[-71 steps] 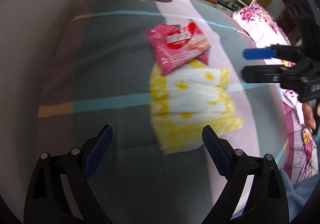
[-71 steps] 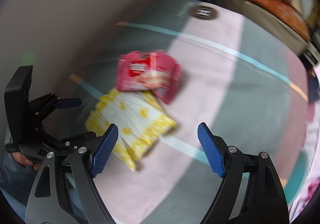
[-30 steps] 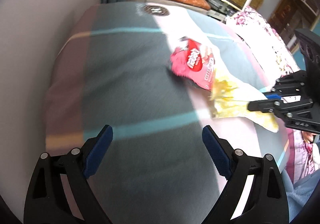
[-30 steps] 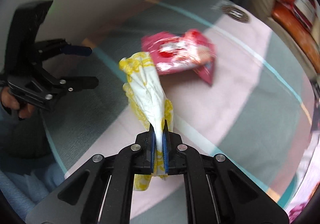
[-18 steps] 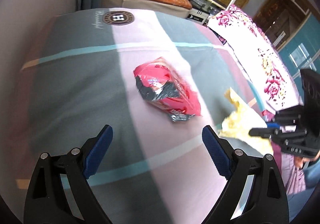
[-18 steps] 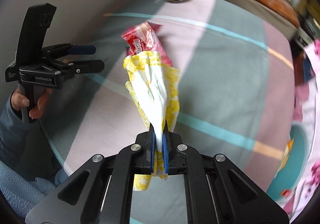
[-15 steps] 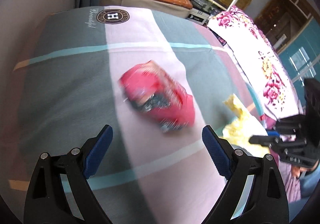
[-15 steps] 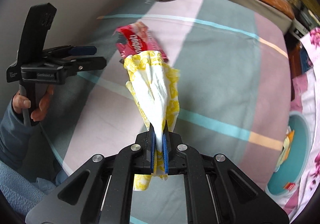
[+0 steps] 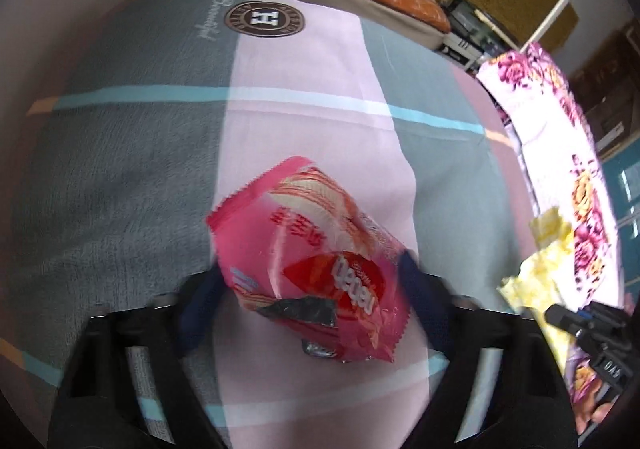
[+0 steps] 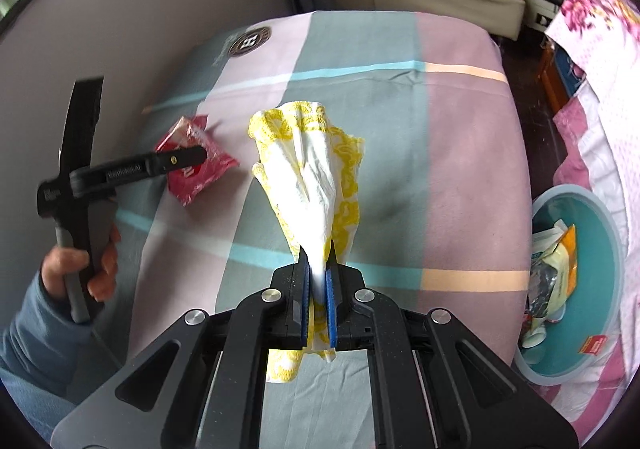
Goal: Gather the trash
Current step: 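Grasp the yellow-patterned napkin with the right gripper while the left gripper grasps the pink nabati wrapper, then carry the nabati wrapper and napkin over the teal bin and open both grippers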
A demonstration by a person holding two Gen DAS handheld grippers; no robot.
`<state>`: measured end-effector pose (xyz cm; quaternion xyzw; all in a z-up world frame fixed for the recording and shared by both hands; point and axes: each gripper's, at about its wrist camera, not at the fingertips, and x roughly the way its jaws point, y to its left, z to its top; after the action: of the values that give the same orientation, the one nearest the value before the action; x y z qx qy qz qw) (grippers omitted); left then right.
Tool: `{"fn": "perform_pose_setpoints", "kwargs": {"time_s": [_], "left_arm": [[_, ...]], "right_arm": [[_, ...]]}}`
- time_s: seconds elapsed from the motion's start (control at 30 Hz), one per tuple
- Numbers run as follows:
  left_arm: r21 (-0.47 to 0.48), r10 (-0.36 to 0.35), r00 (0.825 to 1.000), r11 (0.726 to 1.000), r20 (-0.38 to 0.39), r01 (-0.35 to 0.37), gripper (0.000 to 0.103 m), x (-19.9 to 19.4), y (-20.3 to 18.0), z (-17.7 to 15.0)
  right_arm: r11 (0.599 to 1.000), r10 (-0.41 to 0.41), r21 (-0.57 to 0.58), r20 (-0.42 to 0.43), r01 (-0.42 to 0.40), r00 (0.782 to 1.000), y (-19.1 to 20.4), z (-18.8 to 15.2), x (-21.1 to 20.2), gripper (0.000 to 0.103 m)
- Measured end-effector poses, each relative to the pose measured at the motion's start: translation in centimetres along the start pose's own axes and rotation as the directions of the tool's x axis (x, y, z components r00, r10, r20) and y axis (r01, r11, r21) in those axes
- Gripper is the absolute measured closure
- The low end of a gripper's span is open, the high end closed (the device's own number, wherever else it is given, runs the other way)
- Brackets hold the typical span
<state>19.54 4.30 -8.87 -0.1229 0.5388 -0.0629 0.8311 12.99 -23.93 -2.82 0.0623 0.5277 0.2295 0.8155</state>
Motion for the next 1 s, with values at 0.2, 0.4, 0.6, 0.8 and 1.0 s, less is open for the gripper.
{"fn": "perform_pose_setpoints", "kwargs": {"time_s": [0.2,0.4,0.6,0.8,1.0], "left_arm": [[0.047,0.027,0.998,0.998,0.048,-0.029,0.086,-1.1,-2.0,-0.3],[0.112,0.041,0.997,0.993,0.072,-0.049,0.089,-2.2,-4.8,-1.0],[0.181,0.024,0.996,0.983,0.087,-0.039,0.089,-3.3,-8.3,-2.0],[0.244,-0.018,0.996,0.97,0.085,-0.003,0.093,-4.1,-11.5,-3.0],[0.29,-0.037,0.996,0.957,0.084,0.011,0.093,-4.9,-14.0,-3.4]], "right_arm": [[0.999,0.014,0.042,0.025,-0.015,1.0,-1.4,0.5,0.2,0.097],[0.994,0.028,0.103,0.072,-0.035,0.997,-3.0,0.2,-0.7,0.097],[0.989,0.022,0.141,0.104,-0.037,0.994,-4.1,-0.4,-2.0,0.097],[0.985,0.017,0.169,0.146,-0.042,0.989,-5.4,-1.5,-3.7,0.097],[0.979,0.015,0.197,0.179,-0.05,0.984,-6.8,-2.2,-5.2,0.097]]}}
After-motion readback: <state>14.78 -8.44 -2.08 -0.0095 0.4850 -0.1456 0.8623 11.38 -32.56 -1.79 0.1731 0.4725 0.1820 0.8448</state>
